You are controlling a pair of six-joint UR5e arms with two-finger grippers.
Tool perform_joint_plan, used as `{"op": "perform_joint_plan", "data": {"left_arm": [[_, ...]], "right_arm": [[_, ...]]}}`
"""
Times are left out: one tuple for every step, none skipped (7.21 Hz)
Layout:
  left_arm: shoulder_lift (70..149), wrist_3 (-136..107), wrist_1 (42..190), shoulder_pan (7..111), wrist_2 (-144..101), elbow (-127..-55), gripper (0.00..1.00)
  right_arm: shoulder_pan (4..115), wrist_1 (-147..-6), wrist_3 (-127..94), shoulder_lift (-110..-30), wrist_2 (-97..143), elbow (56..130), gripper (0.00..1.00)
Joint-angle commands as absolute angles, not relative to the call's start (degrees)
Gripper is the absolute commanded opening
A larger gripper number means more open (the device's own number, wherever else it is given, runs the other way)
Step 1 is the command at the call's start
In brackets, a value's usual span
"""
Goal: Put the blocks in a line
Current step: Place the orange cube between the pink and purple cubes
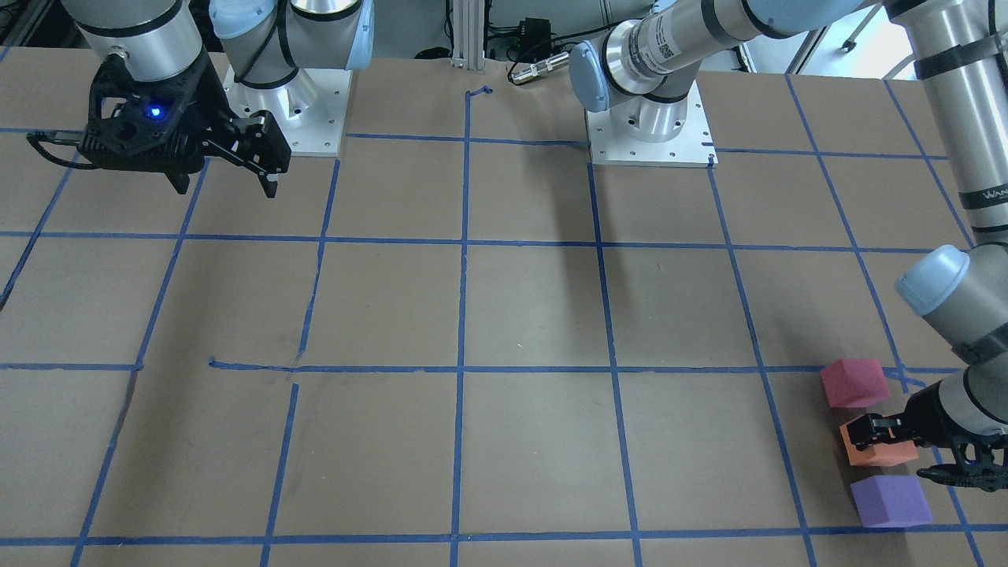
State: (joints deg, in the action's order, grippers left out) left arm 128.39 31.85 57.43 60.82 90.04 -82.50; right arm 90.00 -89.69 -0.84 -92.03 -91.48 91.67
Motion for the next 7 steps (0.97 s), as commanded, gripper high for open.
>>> {"op": "perform_joint_plan", "data": {"left_arm": [[128.76, 31.82, 57.3, 60.82, 90.09, -82.44, 0.0], [129.02, 31.82, 57.22, 60.82, 90.0, -82.62, 0.03], [129.2, 31.99, 57.22, 60.82, 90.0, -82.62, 0.18], [129.11, 32.08, 57.3, 60.82, 89.65, -82.53, 0.98], [129.11, 32.25, 57.3, 60.82, 89.91, -82.44, 1.0], [129.11, 32.26, 57.3, 60.82, 89.91, -82.44, 1.0], [127.81, 32.43, 58.09, 60.91, 90.0, -82.44, 1.0]], "right_arm": [[90.0, -89.65, -0.88, -92.02, -91.49, 91.67, 1.0], [90.0, -89.74, -0.88, -92.02, -91.49, 91.67, 1.0], [90.0, -89.74, -0.88, -92.11, -91.41, 91.67, 1.0], [90.0, -89.74, -0.88, -92.11, -91.41, 91.67, 1.0], [90.0, -89.74, -0.88, -92.11, -91.41, 91.67, 1.0], [90.0, -89.74, -0.97, -92.11, -91.41, 91.67, 1.0], [90.0, -89.82, -0.88, -92.11, -91.41, 91.58, 1.0]]}}
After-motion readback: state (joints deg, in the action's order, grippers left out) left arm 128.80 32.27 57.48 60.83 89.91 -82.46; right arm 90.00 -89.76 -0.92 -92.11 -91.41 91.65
